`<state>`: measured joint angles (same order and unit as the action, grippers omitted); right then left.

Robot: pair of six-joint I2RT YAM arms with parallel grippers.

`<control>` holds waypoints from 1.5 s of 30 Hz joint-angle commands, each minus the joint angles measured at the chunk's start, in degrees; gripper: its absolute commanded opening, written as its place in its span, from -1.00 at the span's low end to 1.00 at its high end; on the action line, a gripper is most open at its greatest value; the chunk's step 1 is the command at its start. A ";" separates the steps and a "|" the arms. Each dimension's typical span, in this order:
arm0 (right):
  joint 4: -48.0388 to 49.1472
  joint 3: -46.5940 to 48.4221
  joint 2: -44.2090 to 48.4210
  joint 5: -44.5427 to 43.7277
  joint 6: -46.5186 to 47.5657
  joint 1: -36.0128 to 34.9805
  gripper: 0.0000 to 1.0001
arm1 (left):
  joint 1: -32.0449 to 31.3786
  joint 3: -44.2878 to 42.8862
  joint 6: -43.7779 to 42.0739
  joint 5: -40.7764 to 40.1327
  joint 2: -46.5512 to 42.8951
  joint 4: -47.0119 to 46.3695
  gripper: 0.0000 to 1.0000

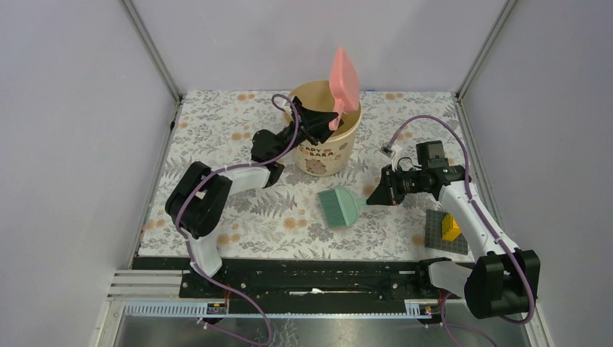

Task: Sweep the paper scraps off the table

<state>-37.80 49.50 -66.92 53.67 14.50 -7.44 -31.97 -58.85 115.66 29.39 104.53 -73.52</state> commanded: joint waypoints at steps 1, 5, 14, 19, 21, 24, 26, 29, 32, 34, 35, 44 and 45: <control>1.24 -0.01 0.80 1.70 -0.44 0.28 -1.00 | -0.06 -0.84 14.20 -0.53 -3.80 -16.34 -1.00; 1.24 0.03 0.86 1.69 -0.44 0.32 -1.00 | -0.19 -2.90 14.01 1.82 -3.05 -16.61 -1.00; 1.23 0.08 0.29 1.87 -0.44 0.32 -1.00 | -0.19 -7.83 1.26 13.98 -7.69 -2.85 -0.94; 1.16 0.46 0.26 0.79 0.45 0.32 -1.00 | -0.12 -7.92 -28.34 17.58 -20.24 36.01 -0.90; 0.67 1.03 0.10 -1.05 1.62 0.32 -1.00 | -0.14 -10.09 -40.20 14.85 -24.65 54.62 -0.89; -3.09 3.68 -1.65 -1.15 5.01 0.33 -1.00 | -0.28 -14.85 -54.74 10.02 -29.05 76.57 -0.90; -8.52 6.79 -4.00 -1.15 7.98 0.32 -1.00 | -0.27 -15.32 -60.73 7.20 -32.02 86.10 -0.91; -16.87 11.34 -8.08 1.22 12.70 0.32 -1.00 | -1.02 -12.87 -67.11 2.05 -36.51 96.58 -0.91; -24.60 14.56 -12.12 4.34 17.62 0.32 -1.00 | -2.61 -9.19 -70.48 -4.06 -41.05 102.83 -0.91; -28.42 15.60 -14.32 5.54 20.68 0.33 -0.99 | -4.05 -5.43 -70.74 -7.63 -44.38 104.92 -0.91; -29.61 15.85 -15.32 5.84 21.88 0.32 -0.99 | -4.61 -3.81 -70.79 -8.81 -46.06 105.67 -0.91; -29.15 13.10 -17.35 6.65 23.69 0.32 -1.00 | -8.28 4.59 -68.87 -18.32 -58.21 117.42 -0.99; -29.05 13.09 -17.79 6.93 23.60 0.32 -0.99 | -8.55 5.62 -68.82 -18.77 -58.74 118.44 -0.99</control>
<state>-65.10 62.94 -83.77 57.12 36.23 -7.35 -39.33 -55.20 47.20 16.23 48.97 40.25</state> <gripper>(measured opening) 0.115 0.332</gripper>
